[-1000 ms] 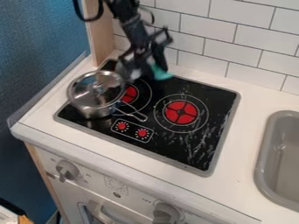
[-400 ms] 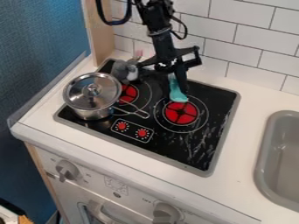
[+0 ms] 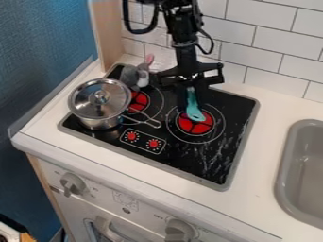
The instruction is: Moved the blue brush to the top of the table
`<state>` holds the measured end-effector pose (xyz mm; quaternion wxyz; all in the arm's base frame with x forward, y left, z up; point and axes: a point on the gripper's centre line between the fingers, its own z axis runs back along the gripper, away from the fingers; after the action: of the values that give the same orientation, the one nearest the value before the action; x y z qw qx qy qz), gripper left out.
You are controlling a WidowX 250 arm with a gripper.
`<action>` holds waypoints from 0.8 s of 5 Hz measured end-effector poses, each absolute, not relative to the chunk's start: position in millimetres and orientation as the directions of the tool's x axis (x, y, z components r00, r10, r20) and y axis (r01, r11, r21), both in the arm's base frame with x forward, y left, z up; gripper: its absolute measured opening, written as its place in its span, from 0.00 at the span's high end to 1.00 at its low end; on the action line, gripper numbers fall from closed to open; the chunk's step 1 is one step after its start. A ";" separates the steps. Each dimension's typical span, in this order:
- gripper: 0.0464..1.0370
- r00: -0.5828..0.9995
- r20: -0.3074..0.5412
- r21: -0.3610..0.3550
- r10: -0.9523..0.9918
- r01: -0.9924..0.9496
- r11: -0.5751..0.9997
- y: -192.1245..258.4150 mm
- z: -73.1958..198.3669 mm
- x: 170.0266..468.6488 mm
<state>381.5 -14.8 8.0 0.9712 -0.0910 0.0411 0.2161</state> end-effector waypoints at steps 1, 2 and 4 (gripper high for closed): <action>0.39 0.902 -0.131 -0.152 0.412 -0.429 0.891 -15.6 6.8 384.4; 0.11 0.899 -0.137 -0.150 0.417 -0.435 0.888 -16.3 8.5 384.2; 0.04 0.949 -0.067 -0.161 0.308 -0.315 0.935 -13.2 48.5 387.2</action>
<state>387.2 -13.2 48.5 0.9835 -0.0849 0.0203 0.1585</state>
